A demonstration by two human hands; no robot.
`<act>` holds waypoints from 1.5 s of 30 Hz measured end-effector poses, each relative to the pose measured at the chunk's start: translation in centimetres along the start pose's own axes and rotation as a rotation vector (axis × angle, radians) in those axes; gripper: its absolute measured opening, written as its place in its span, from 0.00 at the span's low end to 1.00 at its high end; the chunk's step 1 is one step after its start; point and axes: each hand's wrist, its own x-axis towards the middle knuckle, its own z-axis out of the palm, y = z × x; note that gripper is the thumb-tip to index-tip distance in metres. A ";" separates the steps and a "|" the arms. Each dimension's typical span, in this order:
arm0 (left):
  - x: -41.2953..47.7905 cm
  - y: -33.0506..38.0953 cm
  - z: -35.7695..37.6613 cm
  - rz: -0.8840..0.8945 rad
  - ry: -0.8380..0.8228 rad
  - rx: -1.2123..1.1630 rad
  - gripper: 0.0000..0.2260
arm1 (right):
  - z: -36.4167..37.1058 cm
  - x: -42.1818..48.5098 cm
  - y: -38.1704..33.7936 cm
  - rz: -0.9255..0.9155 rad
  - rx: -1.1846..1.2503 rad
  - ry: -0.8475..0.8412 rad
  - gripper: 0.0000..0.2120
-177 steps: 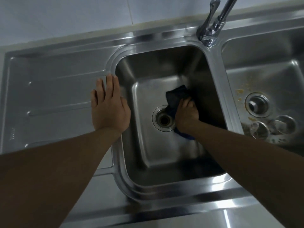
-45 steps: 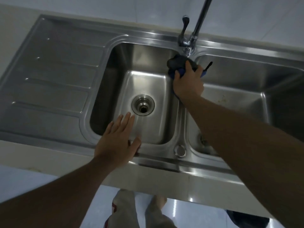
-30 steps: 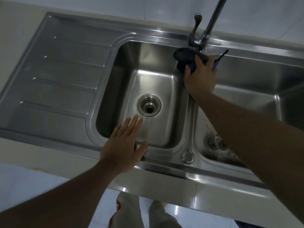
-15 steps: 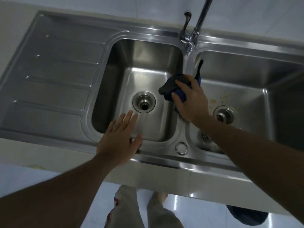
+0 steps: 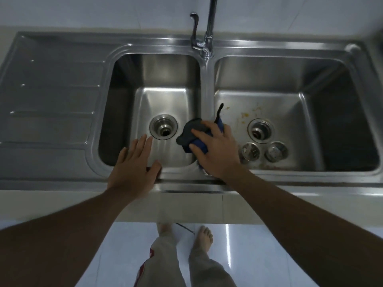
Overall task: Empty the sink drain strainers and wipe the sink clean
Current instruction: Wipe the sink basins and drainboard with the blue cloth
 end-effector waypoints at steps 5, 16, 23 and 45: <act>0.0 0.7 -0.1 -0.071 -0.009 0.143 0.32 | -1.7 -3.2 0.2 -0.074 0.091 -0.116 0.20; 2.7 8.3 0.4 0.191 0.091 -0.163 0.29 | -10.1 -11.4 13.4 0.087 -0.117 -0.092 0.21; 6.6 14.0 2.2 0.167 0.109 -0.275 0.29 | -9.5 -13.1 12.3 0.117 -0.178 0.033 0.18; 7.5 13.5 4.2 0.230 0.155 -0.312 0.26 | -7.3 -8.9 12.1 -0.148 0.051 -0.158 0.19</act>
